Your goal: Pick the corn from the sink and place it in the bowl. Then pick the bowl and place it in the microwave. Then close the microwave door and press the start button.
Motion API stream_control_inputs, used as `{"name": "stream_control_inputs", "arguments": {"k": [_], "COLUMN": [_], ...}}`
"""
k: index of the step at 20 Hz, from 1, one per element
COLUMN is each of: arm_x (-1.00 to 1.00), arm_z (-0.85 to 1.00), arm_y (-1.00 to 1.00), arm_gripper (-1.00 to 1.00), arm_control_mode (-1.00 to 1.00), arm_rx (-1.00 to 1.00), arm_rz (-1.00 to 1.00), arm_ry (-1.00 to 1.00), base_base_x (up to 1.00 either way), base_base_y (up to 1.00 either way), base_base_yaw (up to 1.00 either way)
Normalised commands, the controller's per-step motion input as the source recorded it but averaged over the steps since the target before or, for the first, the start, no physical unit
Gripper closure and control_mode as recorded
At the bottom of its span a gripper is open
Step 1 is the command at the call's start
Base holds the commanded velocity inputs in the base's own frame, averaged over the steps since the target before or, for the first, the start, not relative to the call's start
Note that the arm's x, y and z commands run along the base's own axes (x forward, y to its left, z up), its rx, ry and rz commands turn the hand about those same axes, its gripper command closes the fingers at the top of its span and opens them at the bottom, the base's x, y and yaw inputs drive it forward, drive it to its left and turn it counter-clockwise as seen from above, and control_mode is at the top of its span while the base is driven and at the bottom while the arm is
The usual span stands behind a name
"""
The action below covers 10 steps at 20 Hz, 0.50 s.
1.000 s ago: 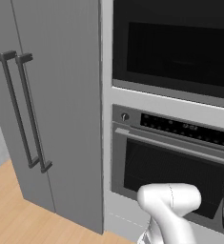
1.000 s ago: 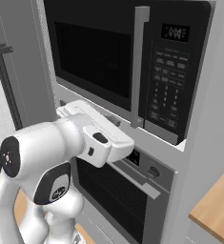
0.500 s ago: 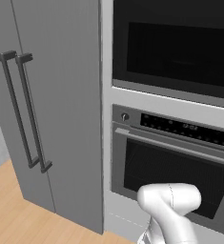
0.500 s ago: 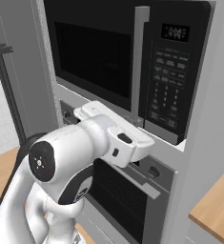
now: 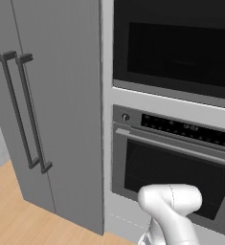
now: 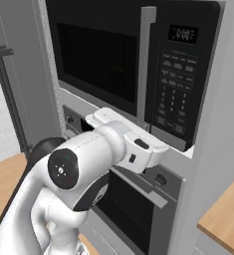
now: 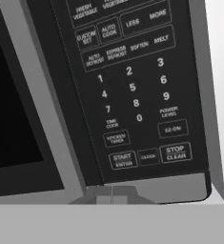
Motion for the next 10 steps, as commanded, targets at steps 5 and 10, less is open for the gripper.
{"name": "stream_control_inputs", "arguments": {"k": [5, 10], "arm_x": [0.13, 0.09], "arm_z": [0.00, 0.00], "arm_y": [-0.23, -0.14], "arm_gripper": [1.00, 1.00], "arm_control_mode": [-1.00, -1.00], "arm_rx": [0.00, 0.00], "arm_rz": [0.02, 0.02], "arm_ry": [0.00, 0.00], "base_base_x": [0.00, 0.00], "base_base_y": [0.00, 0.00], "base_base_yaw": [0.00, 0.00]}}
